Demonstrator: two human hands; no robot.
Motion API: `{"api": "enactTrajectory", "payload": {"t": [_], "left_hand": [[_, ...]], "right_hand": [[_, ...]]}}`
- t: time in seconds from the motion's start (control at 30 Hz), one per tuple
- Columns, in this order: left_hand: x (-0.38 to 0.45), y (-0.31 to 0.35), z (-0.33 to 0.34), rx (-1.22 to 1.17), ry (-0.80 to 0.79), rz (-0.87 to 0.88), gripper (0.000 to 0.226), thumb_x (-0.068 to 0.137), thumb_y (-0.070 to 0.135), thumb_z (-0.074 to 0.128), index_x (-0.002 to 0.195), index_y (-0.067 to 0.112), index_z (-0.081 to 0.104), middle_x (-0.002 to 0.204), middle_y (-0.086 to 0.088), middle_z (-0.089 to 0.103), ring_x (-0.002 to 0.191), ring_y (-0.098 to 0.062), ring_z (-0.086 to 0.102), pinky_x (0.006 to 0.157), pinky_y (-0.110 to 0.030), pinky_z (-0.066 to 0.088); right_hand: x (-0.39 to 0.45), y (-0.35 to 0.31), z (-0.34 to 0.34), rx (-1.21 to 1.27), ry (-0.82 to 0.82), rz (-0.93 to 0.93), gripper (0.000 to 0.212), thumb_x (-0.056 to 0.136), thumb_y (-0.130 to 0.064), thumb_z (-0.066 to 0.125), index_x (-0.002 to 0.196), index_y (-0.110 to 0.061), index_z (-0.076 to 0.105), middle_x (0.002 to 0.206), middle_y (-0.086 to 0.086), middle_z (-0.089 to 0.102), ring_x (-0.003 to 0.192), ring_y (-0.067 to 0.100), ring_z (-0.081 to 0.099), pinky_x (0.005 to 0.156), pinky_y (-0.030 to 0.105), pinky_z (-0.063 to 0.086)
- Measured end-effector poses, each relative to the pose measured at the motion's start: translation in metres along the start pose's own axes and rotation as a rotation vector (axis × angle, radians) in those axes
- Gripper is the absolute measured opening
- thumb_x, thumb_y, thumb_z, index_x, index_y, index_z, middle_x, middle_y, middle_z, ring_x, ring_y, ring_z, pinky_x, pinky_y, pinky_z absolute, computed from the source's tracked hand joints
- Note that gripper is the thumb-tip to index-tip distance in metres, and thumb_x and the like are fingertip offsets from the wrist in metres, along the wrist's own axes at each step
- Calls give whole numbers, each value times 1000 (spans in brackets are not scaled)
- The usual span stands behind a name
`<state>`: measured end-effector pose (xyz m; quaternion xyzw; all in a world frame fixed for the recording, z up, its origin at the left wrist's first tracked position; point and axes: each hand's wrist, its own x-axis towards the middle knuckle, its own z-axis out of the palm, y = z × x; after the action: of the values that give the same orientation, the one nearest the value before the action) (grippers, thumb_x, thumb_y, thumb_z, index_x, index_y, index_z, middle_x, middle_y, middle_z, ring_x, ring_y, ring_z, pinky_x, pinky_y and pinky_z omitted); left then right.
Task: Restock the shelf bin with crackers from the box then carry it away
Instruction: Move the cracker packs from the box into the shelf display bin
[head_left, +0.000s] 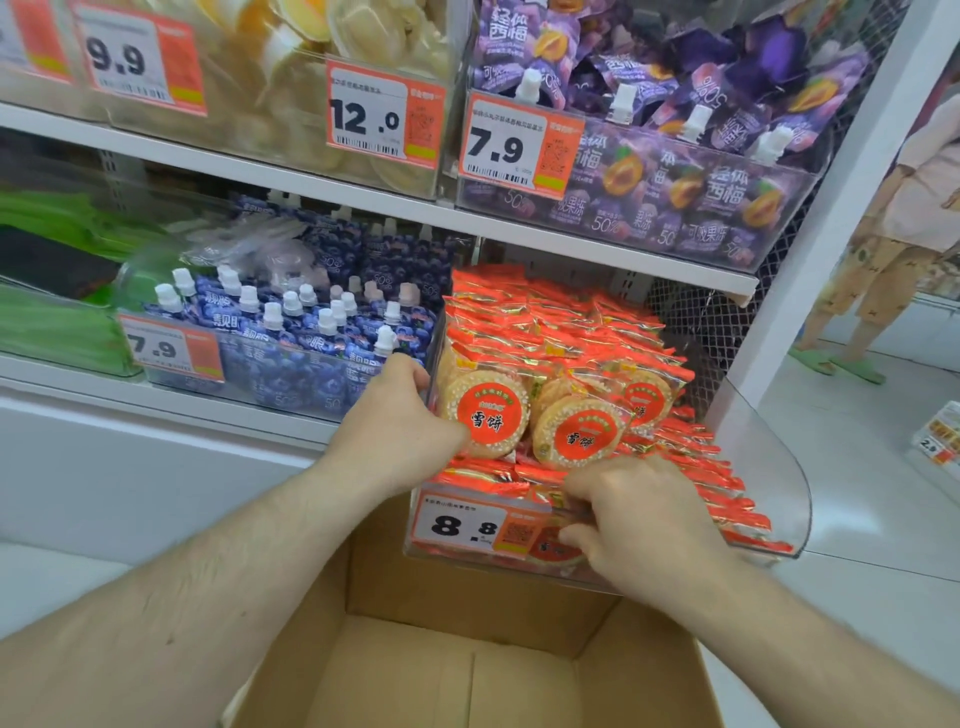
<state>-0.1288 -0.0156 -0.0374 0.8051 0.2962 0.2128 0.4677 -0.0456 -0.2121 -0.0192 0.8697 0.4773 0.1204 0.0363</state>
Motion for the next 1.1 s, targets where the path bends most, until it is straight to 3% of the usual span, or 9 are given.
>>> {"api": "enactTrajectory", "payload": {"t": [0.2,0.3,0.4,0.53,0.67,0.77,0.83,0.97,1.1], "left_hand": [[16,11,2,-142,-56,124,81,73,35,82,137,23,33,109,16,43,92,-3,52,75,-26,47],[25,10,0,-246,-124,107,77,68,26,86,129,24,39,104,17,52,91,-8,62,76,-35,58],[35,7,0,-256,-161,148,75,58,30,85,124,26,48,116,2,60,100,-13,65,81,-39,59],[45,3,-1,-117,-192,271,59,74,20,63,129,28,43,121,0,42,106,-10,45,86,-21,46],[51,2,-2,-153,-244,258,45,70,21,64,109,37,51,106,-9,49,101,-27,52,85,-50,50],[53,0,-2,-246,-282,207,60,53,29,79,104,42,52,113,-4,51,87,-21,59,61,-33,53],[56,-3,0,-278,-279,198,67,51,25,85,105,43,49,109,-1,49,81,-16,57,57,-29,50],[55,1,1,-343,-241,214,82,47,17,83,102,65,45,124,7,51,105,-6,58,80,-40,58],[56,-3,2,-286,-243,190,110,43,34,83,132,63,25,134,7,44,113,-15,56,90,-41,54]], "right_hand": [[3,0,-11,117,317,-96,15,70,-33,66,68,-20,60,67,-5,60,66,22,58,62,34,49],[29,1,-30,222,502,-171,38,62,-30,56,93,-12,69,91,5,66,86,30,60,75,42,49],[65,-11,-52,60,238,-157,92,71,-62,33,146,-9,36,152,14,35,140,30,33,115,45,26],[102,-32,-49,-55,-179,-207,111,71,-82,-3,154,-8,-2,162,13,-2,150,22,-3,121,44,-3],[111,-33,-51,38,-318,-219,125,57,-82,-12,154,-8,13,161,13,10,149,21,10,122,42,2],[130,-26,-57,160,-149,-174,119,59,-81,-14,135,-10,45,144,9,46,138,23,37,120,47,9],[144,-26,-56,184,-168,-102,111,68,-78,-9,144,-10,35,153,10,33,144,24,26,120,44,8],[152,-30,-52,153,-406,-118,107,71,-76,-5,153,-12,22,160,10,19,148,24,17,120,39,14],[179,-23,-70,275,-170,54,91,88,-73,6,139,-13,50,147,14,45,134,29,42,107,37,33]]}}
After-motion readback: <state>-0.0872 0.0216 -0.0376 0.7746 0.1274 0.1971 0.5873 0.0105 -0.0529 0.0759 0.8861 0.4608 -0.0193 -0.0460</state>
